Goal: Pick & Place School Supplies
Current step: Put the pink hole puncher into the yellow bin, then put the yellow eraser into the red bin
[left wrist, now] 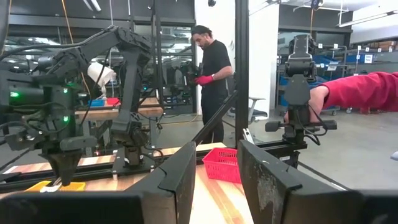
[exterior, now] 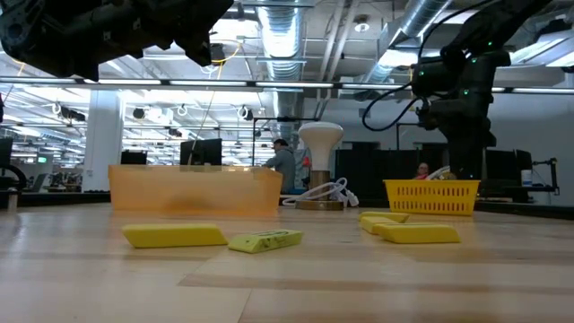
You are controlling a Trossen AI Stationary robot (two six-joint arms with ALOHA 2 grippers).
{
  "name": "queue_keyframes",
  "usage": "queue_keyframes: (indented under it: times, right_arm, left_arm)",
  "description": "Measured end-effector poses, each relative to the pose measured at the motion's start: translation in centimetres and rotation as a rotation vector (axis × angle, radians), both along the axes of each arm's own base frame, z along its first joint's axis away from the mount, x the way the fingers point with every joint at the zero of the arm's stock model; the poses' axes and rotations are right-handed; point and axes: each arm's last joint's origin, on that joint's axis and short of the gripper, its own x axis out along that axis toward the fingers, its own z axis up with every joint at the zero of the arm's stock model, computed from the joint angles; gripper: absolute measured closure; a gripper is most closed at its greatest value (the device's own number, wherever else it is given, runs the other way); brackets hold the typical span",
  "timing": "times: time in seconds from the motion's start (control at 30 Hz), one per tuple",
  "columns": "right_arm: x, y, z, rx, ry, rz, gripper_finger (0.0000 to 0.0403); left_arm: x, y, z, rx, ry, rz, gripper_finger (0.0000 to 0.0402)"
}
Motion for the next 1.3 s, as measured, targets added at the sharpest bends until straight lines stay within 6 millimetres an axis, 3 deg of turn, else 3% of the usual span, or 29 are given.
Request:
queue_keyframes:
  times: [0.5, 0.87, 1.0, 1.17, 1.3]
  right_arm:
    - [-0.4, -0.8, 0.1, 0.022, -0.049, -0.032, 0.0321]
    - [-0.6, -0.7, 0.1, 0.028, -0.043, -0.037, 0.0194]
    - [-0.6, -0.6, 0.1, 0.043, -0.033, -0.050, 0.0165]
    - [-0.2, -0.6, 1.8, 0.071, -0.081, -0.033, 0.0166]
    - [0.7, -0.2, 4.7, 0.038, -0.210, 0.021, 0.0178]
  left_arm:
    - [0.0, 0.0, 0.0, 0.000, 0.000, 0.000, 0.0289]
    - [0.0, 0.0, 0.0, 0.001, 0.000, -0.002, 0.0289]
    - [0.0, 0.0, 0.0, 0.000, 0.000, -0.002, 0.0289]
    - [0.0, 0.0, 0.0, 0.006, 0.000, 0.001, 0.0289]
    - [-0.1, 0.2, 0.2, 0.053, -0.019, 0.023, 0.0289]
